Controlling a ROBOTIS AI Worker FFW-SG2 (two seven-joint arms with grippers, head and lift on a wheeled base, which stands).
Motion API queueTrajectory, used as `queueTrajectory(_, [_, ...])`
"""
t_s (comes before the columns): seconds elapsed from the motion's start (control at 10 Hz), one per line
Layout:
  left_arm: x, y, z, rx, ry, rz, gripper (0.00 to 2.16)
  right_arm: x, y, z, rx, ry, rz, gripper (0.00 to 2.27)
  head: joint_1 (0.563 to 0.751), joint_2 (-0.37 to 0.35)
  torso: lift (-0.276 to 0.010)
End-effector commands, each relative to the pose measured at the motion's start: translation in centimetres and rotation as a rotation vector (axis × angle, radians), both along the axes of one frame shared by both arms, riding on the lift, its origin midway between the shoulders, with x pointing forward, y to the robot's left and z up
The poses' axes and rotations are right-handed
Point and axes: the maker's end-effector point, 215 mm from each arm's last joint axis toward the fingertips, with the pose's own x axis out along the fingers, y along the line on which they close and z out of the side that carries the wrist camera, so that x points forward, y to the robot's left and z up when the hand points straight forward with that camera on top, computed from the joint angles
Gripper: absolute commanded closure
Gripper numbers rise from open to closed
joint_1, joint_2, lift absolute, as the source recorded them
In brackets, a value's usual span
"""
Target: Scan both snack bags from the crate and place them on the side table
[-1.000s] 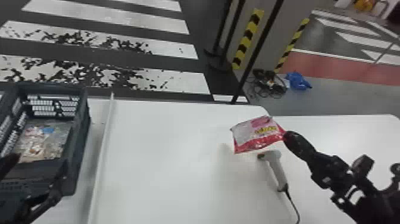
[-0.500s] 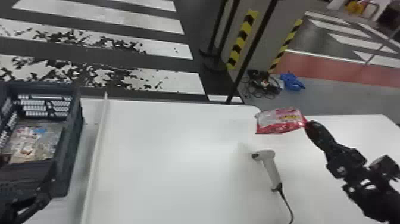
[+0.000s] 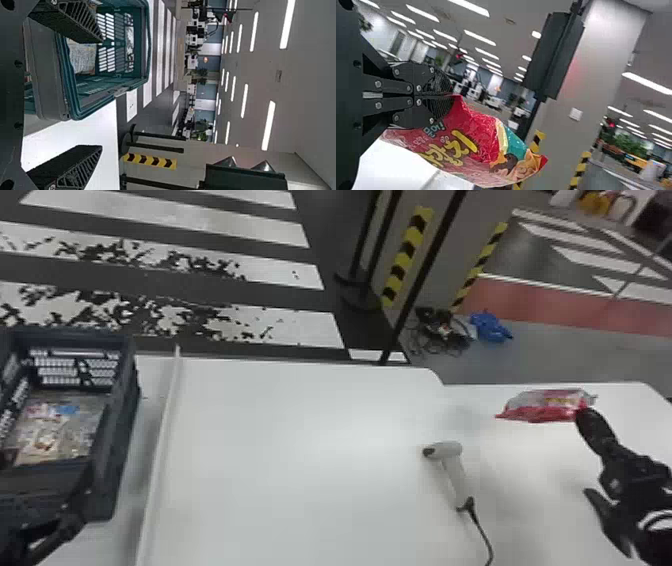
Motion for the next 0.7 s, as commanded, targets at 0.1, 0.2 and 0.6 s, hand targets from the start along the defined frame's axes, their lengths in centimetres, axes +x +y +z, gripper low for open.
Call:
queueTrajectory(0.1, [0.0,0.0,-0.1,0.000,0.002,0.001,0.04,-2.0,-4.5,-4.2,-0.073,0.101,-0.190,2.25,0.695,-0.350,-0.098])
queueTrajectory(0.2, [0.0,0.1,-0.2,0.001,0.004,0.001,0.04,-2.4,-5.4,-5.6,-0.084,0.129,-0.229,2.25,0.695,-0.350,-0.098])
queueTrajectory(0.6, [0.0,0.1,-0.2,-0.002,0.005,0.001,0.04,-4.4,-8.3,-10.2,-0.122,0.268,-0.331,2.25,0.695,-0.350,-0.098])
